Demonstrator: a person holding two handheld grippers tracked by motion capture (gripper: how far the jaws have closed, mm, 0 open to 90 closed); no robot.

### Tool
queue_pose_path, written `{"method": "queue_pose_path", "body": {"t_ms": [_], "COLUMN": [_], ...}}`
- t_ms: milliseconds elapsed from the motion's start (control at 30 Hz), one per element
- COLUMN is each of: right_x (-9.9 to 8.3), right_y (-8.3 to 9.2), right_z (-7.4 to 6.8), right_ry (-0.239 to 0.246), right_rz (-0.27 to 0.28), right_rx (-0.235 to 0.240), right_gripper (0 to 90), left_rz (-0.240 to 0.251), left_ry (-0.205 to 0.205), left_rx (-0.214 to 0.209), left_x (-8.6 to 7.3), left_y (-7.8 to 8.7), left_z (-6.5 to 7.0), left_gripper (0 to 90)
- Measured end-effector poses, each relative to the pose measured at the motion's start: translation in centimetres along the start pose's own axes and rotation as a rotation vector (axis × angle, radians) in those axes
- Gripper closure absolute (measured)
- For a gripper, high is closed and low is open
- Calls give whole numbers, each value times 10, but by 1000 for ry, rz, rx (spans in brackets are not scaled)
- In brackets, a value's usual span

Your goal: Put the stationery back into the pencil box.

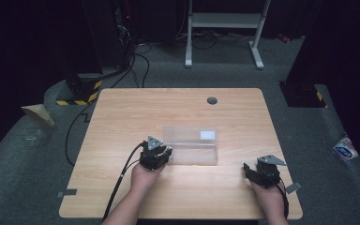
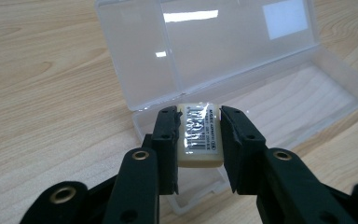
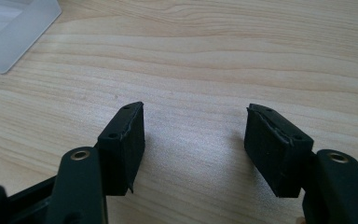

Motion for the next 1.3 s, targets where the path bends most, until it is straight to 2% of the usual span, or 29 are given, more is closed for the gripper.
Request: {"method": "queue_pose_path", "body": {"t_ms": [100,267,433,500,667,833,1033,1300], "right_x": [0,0,0,0,0,1,1,1], "right_y": [0,0,0,0,-1,-1,-1,-1], "right_z": [0,0,0,0,0,0,0,0], "right_ry": [-1,-1,-1,0,3,5,4,5], "right_rz": [0,-1,-1,0,0,-2,-2,-2], "right_rx": [0,0,0,1,1,2,2,3], "right_gripper": [379,379,380,380,380,381,381,381], "left_rz": [-4,-8,-28,-32,-45,-35,-43,-46], "left_ry": [-2,7,1,-1,-9,-12,-20,-9], "left_rx": [17,17,38,29,41,47,51,57], "left_x": [4,8,5,4,2,3,1,0], "left_y": [-3,-7,-14,-16,-18,-19,-22,-24], "left_z": [0,-1,-2,-2,-3,-3,-3,-4], "left_gripper": [681,681,681,680,679,679,678,674]}}
Point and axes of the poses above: each handheld gripper's, and its own axes: y roughly backward along the jaws, x roughly out of its top, z roughly to its right, the point moved 2 cm from there along -y, roughly forward along the jaws, and after that the axes turned 6 degrees about y, right-handed, at the moved point
